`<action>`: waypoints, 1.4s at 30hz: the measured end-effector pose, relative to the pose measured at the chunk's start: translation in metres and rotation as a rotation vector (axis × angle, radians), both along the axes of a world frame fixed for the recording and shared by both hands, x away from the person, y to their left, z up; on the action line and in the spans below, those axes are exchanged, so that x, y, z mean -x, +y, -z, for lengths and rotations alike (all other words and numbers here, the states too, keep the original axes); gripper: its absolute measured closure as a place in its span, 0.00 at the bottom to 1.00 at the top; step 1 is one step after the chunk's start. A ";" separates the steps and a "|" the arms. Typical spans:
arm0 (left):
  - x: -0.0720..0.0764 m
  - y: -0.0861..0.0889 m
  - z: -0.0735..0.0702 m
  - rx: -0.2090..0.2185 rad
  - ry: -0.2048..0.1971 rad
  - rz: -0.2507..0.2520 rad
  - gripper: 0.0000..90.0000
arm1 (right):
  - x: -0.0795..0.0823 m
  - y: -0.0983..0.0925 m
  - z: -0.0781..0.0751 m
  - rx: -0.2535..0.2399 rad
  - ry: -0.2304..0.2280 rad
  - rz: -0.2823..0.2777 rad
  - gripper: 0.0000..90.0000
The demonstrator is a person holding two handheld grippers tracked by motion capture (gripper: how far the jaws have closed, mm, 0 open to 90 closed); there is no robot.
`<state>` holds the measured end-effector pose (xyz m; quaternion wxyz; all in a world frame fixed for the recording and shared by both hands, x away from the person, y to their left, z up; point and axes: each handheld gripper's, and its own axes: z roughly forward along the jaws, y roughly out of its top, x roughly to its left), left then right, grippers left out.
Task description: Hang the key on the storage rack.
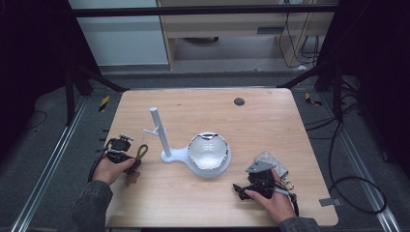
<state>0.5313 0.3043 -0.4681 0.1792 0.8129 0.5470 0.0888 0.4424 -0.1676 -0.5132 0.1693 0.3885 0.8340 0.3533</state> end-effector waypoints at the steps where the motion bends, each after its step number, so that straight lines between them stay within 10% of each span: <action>1: 0.000 0.000 0.000 -0.002 -0.001 0.004 0.61 | 0.000 0.000 0.000 0.001 -0.001 -0.001 0.00; 16: 0.007 0.001 -0.006 -0.006 -0.070 0.024 0.73 | 0.000 0.000 0.000 -0.003 0.001 -0.001 0.00; 42: 0.098 0.012 -0.052 0.215 -0.509 0.108 0.73 | 0.000 0.000 0.000 0.000 -0.001 0.000 0.00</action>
